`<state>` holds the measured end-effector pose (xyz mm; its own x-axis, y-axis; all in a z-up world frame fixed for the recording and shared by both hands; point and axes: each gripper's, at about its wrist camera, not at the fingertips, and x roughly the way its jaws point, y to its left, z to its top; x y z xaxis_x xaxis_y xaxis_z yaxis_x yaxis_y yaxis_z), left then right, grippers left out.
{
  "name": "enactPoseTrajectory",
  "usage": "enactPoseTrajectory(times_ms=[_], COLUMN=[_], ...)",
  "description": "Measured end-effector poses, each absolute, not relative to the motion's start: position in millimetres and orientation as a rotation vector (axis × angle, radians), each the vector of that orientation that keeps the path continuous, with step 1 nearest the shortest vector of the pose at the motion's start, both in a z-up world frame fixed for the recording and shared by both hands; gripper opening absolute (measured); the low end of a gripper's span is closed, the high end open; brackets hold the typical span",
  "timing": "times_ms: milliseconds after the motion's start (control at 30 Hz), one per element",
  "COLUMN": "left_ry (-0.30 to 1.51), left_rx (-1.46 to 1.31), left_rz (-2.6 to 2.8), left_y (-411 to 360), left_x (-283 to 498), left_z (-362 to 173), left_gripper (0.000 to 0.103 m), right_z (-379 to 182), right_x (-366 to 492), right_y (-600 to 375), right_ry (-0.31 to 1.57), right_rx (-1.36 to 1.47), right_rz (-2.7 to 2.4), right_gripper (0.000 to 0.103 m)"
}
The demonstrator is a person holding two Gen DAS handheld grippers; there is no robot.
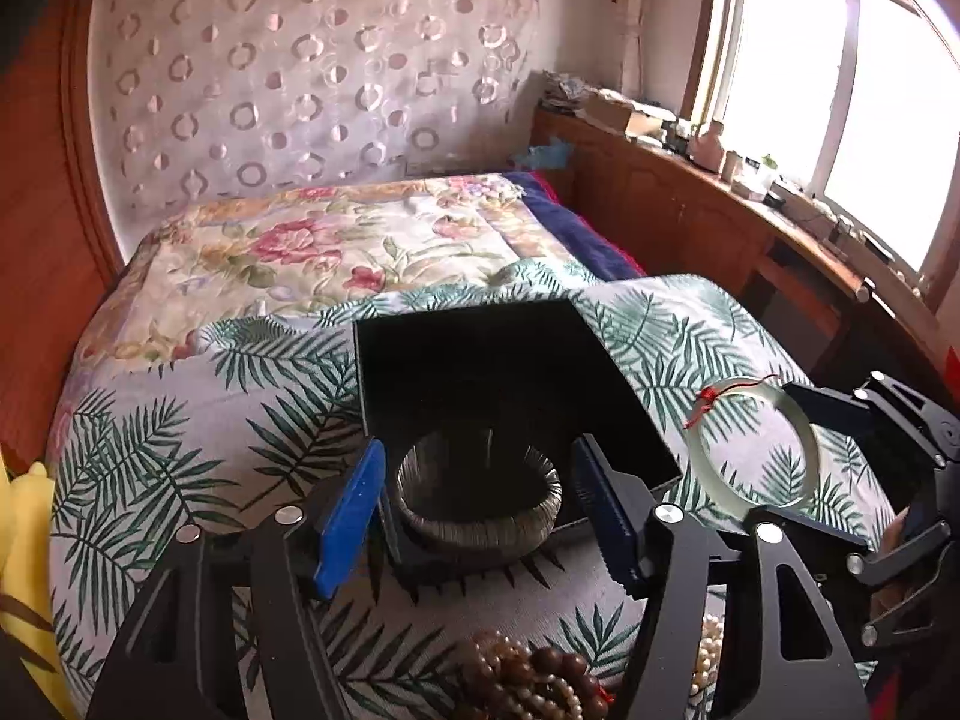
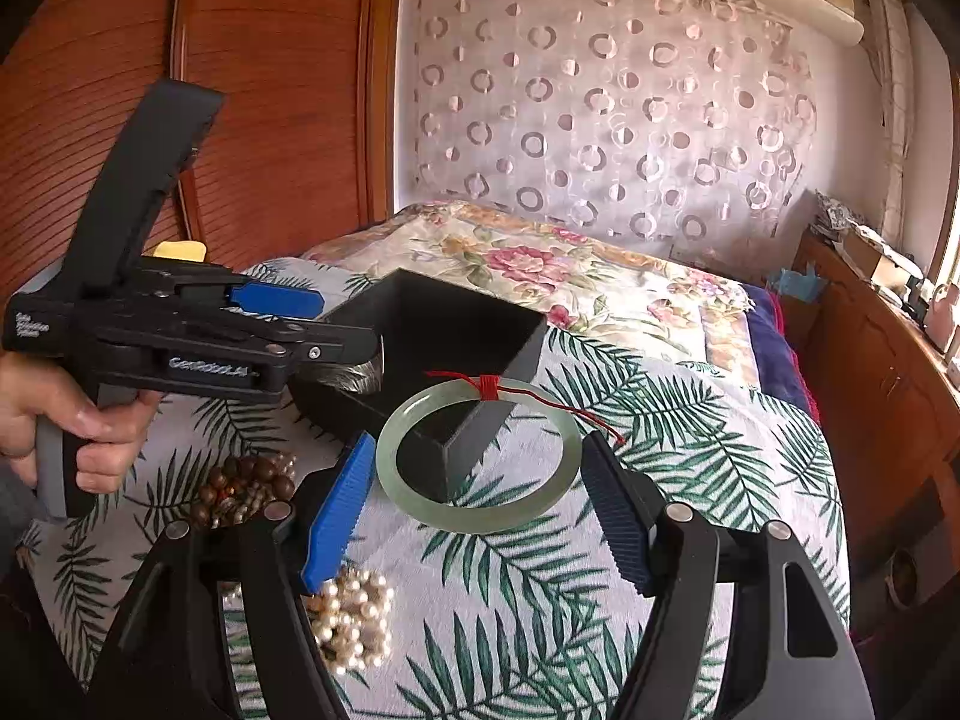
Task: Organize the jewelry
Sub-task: 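Lower the silver bangle into the black box with left tool while right drops jade bangle in, then open both tools and withdraw them from the black box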
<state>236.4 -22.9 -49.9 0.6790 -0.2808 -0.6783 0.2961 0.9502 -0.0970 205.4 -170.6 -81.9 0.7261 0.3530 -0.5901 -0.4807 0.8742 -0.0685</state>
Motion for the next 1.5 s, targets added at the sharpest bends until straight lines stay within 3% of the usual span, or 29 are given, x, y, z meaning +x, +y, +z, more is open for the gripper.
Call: enactPoseTrajectory(times_ms=[500,600,667,1000,1500], left_ry=[0.682,0.678,0.679,0.682,0.762], left_rx=[-0.033,-0.038,-0.036,-0.025,-0.02], left_rz=[-0.205,-0.191,-0.185,-0.188,-0.268], left_y=[34,43,47,50,35], left_x=[220,213,208,182,133], left_z=[-29,-32,-35,-48,-80], left_gripper=[0.089,0.089,0.089,0.089,0.089], right_z=[-81,-85,-87,-84,-97], right_x=[252,257,260,256,152], right_y=[-126,-116,-110,-119,-158], right_ry=[0.635,0.652,0.661,0.671,0.675], right_rx=[-0.274,-0.293,-0.3,-0.237,-0.166], right_rz=[0.532,0.536,0.544,0.546,0.576], right_gripper=[0.073,0.072,0.062,0.061,0.061])
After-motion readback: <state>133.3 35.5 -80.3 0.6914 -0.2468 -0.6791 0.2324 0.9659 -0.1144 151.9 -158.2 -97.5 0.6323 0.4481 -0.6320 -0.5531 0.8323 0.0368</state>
